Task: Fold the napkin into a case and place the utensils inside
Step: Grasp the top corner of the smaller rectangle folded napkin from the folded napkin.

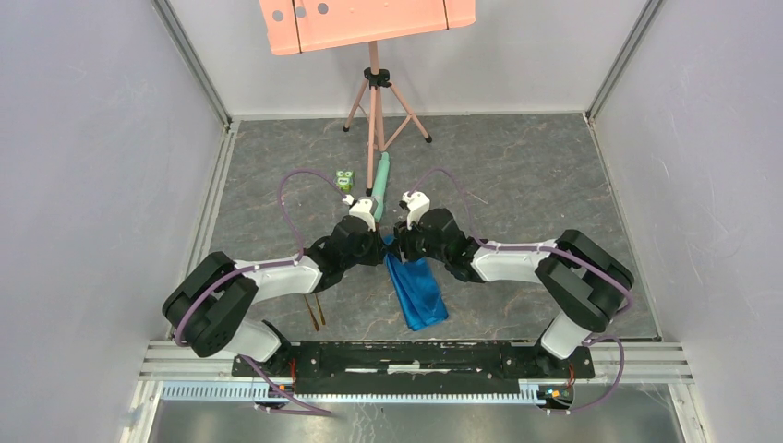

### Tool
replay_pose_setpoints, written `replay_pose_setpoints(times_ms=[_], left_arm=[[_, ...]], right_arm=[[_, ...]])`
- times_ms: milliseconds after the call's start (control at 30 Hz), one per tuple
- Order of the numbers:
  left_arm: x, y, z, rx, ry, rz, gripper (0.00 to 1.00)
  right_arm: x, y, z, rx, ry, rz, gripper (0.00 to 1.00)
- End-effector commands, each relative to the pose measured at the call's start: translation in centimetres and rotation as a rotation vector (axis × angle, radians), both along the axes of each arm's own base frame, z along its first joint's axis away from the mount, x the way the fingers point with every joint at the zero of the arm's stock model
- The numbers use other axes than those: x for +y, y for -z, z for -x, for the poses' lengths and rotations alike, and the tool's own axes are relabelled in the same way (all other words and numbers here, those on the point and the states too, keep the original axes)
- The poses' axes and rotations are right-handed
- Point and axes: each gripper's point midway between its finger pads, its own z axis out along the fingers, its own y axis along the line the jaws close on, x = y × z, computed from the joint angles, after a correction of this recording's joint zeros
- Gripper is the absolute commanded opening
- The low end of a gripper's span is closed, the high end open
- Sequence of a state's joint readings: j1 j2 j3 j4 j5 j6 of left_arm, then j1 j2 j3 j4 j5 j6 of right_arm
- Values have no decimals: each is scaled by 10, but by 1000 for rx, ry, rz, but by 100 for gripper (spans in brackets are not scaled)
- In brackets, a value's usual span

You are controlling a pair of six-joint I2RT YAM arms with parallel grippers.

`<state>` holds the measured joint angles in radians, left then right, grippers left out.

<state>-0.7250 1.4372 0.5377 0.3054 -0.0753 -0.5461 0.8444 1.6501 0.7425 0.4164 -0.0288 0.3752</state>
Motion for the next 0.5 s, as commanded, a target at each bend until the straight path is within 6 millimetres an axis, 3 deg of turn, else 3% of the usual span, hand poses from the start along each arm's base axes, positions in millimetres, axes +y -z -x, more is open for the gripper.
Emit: replay_pose_setpoints(times_ms=[0,167,333,400,467], left_arm=[[-6,-15,-3,-16,-7,60,2],[-7,-16,-2,-7,-4,69,2],[-10,-16,0,7,-2,86,2],[-11,-15,0,16,-4,94,2],[-12,-13,2,31,-6,102,2]], right_arm=[[-1,7,7,-3,-34,17,45],[5,17,7,11,-43,12,29],[15,24,2,13,-45,24,22],[16,28,-4,-11,-24,40,18],[18,29,-16,-38,12,59,7]])
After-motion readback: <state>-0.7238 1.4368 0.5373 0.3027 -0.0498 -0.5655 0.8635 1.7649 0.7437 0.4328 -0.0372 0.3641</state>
